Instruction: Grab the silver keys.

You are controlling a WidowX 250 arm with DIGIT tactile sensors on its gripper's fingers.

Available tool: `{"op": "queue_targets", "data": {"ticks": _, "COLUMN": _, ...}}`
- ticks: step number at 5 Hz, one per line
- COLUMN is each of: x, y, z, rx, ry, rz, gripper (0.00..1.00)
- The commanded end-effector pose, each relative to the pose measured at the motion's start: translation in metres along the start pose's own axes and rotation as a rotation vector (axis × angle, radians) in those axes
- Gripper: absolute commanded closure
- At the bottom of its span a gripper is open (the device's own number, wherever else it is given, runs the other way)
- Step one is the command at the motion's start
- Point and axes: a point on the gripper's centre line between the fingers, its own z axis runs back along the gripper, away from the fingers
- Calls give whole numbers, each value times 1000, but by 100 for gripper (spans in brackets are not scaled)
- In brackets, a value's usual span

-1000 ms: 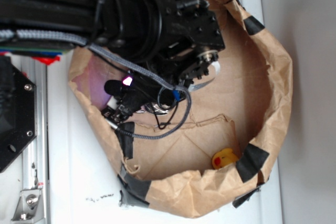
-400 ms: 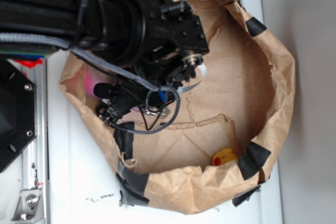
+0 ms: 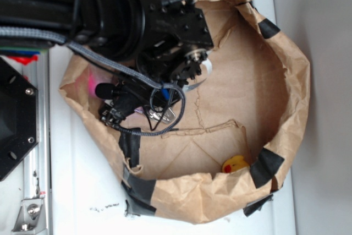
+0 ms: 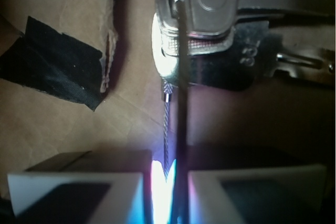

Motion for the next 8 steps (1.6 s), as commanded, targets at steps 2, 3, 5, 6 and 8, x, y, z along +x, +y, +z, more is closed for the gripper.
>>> {"op": "queue_targets", "data": {"ticks": 2, "x": 34, "y": -25, "z": 118, "rx": -50, "ry": -428, "rz": 253, "gripper": 100}}
{"op": "queue_targets", "data": {"ticks": 3, "x": 37, "y": -44, "z": 144, "rx": 34, "ry": -480, "rz": 202, "gripper": 100}}
{"op": "queue_targets", "data": {"ticks": 5, "x": 48, "y": -39, "z": 134, "rx": 209, "ry": -543, "rz": 296, "gripper": 100}}
{"op": "queue_targets", "data": {"ticks": 6, "x": 48, "y": -34, "z": 134, "rx": 198, "ry": -514, "rz": 329, "gripper": 100}}
{"op": "queue_targets", "data": {"ticks": 8, "x": 47, "y": -30, "z": 133, "rx": 195, "ry": -405, "rz": 407, "gripper": 100}}
